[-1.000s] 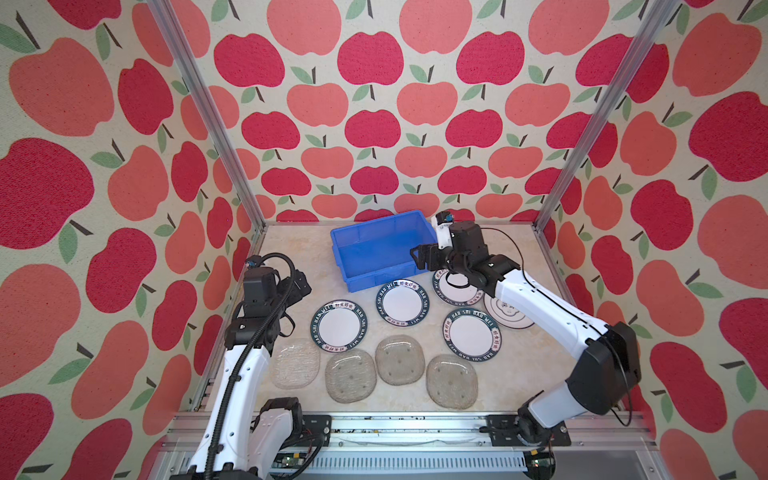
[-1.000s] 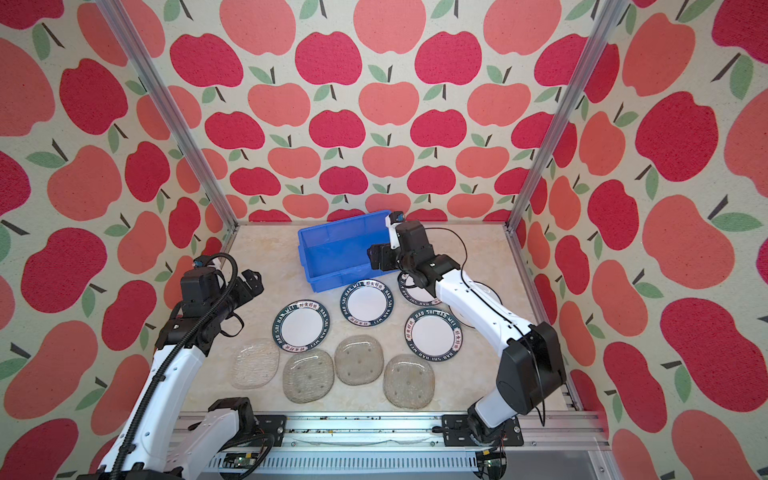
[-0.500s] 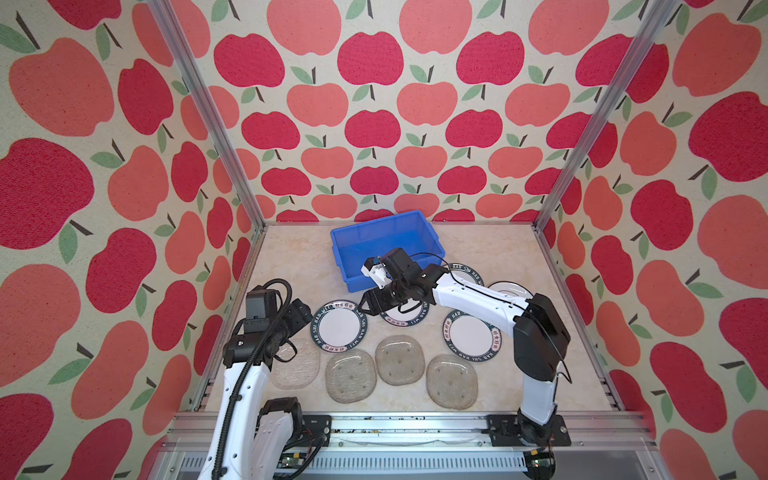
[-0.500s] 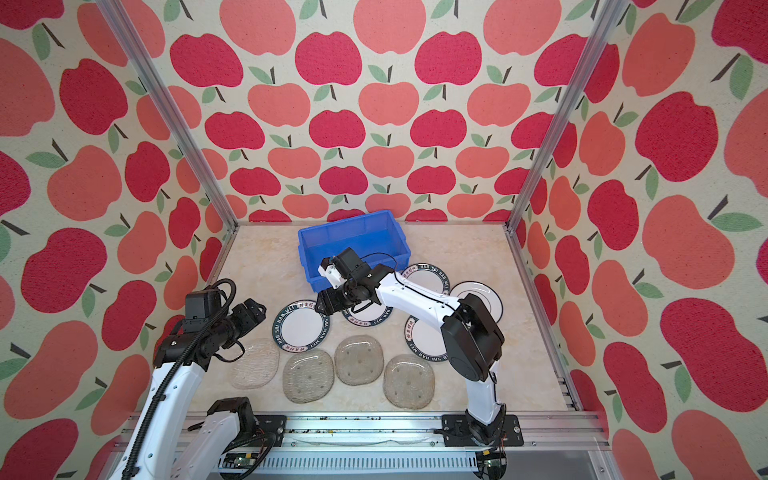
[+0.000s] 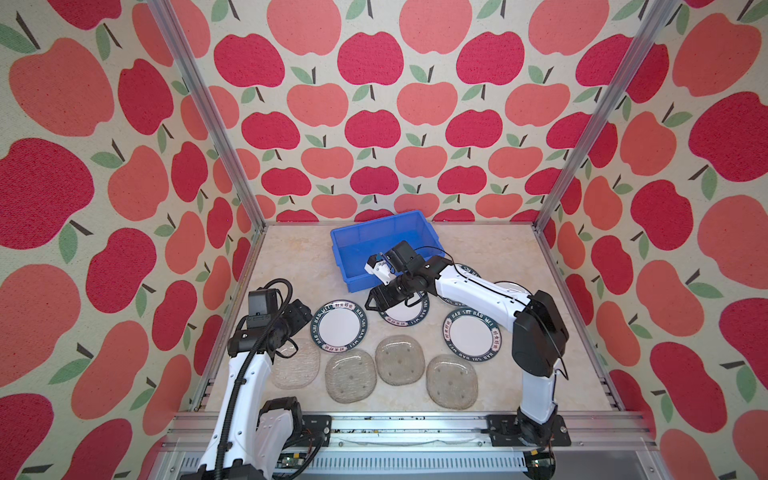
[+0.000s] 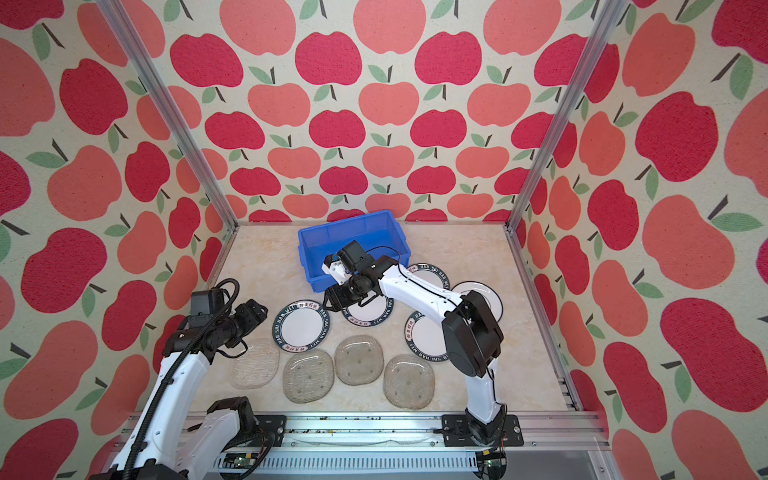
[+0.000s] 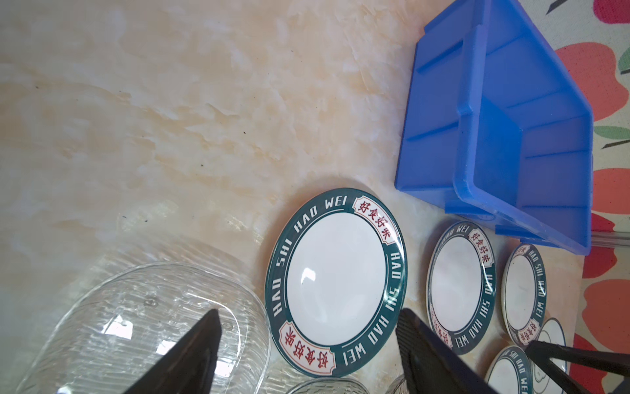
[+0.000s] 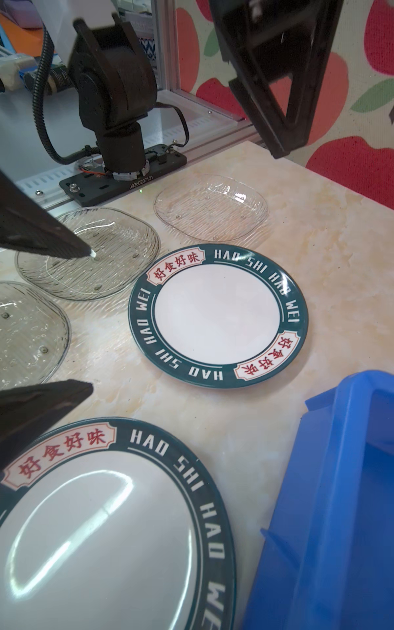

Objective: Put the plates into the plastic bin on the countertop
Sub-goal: 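Reach the right gripper toward the clear glass plate while the left arm rises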

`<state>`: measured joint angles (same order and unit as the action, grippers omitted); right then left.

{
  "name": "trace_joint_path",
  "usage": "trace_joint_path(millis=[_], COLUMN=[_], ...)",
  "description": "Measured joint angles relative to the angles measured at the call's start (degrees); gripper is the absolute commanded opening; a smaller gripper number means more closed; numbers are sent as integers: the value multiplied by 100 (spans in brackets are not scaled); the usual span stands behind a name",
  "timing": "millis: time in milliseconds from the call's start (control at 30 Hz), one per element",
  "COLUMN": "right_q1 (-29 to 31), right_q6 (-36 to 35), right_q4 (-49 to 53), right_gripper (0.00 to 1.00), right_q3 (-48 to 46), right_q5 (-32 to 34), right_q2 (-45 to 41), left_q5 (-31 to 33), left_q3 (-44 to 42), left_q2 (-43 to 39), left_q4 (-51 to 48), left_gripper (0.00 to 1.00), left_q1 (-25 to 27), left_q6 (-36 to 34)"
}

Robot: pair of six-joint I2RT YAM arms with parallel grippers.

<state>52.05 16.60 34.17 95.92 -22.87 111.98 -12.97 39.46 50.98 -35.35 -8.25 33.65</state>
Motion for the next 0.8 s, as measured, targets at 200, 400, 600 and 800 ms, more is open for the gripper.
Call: trace_joint_path(millis=[200,400,600,800], right_q1=[302,726,1088,1316], right_q6=[352,994,1722,2063], right_q4=[-98,-328,-520,-756], right_gripper=[51,47,44,44], right_q3=[570,966,1115,966], right_q5=[-361,-581,-754,-763], right_q2=[459,1005,1390,1447], left_q5=[-354,-984,-1519,-1797], left_q3=[-114,-66,120,122], left_q2=[254,297,341,317], left_q4=[420,573,514,435], left_gripper=[84,84,85,87], left_q1=[-616,-1609,-2271,-2365], left_q6=[166,319,299,247])
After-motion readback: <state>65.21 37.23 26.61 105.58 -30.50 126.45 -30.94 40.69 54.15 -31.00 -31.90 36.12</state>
